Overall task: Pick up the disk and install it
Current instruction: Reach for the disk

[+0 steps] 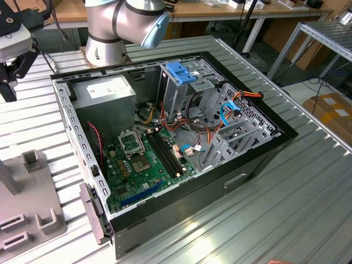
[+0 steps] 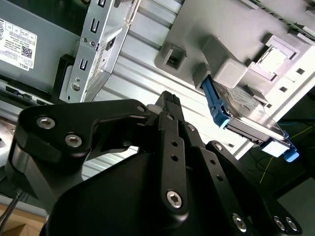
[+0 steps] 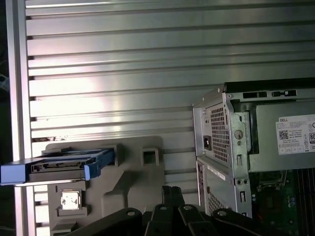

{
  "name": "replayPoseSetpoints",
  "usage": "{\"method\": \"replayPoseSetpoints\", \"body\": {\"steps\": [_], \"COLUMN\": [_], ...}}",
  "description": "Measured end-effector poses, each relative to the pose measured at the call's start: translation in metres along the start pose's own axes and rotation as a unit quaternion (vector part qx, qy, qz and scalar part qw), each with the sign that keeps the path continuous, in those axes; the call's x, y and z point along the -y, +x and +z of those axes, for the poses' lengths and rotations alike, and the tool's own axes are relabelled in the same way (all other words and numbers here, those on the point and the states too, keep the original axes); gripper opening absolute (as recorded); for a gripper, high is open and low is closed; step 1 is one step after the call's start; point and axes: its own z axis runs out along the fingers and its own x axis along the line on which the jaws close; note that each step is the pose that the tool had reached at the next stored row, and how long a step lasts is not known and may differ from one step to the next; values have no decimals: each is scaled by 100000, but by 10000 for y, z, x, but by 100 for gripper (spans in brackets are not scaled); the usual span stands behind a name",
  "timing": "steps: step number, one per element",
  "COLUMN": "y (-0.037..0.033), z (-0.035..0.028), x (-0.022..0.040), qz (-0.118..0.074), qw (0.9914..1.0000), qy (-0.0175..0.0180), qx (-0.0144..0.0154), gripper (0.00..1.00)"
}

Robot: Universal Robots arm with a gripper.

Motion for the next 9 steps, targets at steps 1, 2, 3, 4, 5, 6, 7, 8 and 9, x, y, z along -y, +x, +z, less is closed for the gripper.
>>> {"method": "replayPoseSetpoints", "body": {"steps": [1, 2, 3, 4, 5, 6, 7, 8, 9], "y": [9, 16, 28, 44, 58, 72, 87, 98, 106], "z": [-1, 0, -1, -1, -1, -2, -2, -2, -3], "x": [1, 1, 2, 3, 4, 5, 7, 8, 8], "qz": [-1, -2, 0, 0, 2, 2, -1, 1, 2], "qw": [100000, 100000, 100000, 100000, 100000, 100000, 100000, 100000, 100000], "qy": [3, 0, 1, 0, 0, 0, 0, -1, 1], "qx": [-4, 0, -3, 0, -1, 0, -3, -1, -2], "gripper": [11, 11, 11, 11, 11, 11, 11, 11, 11]}}
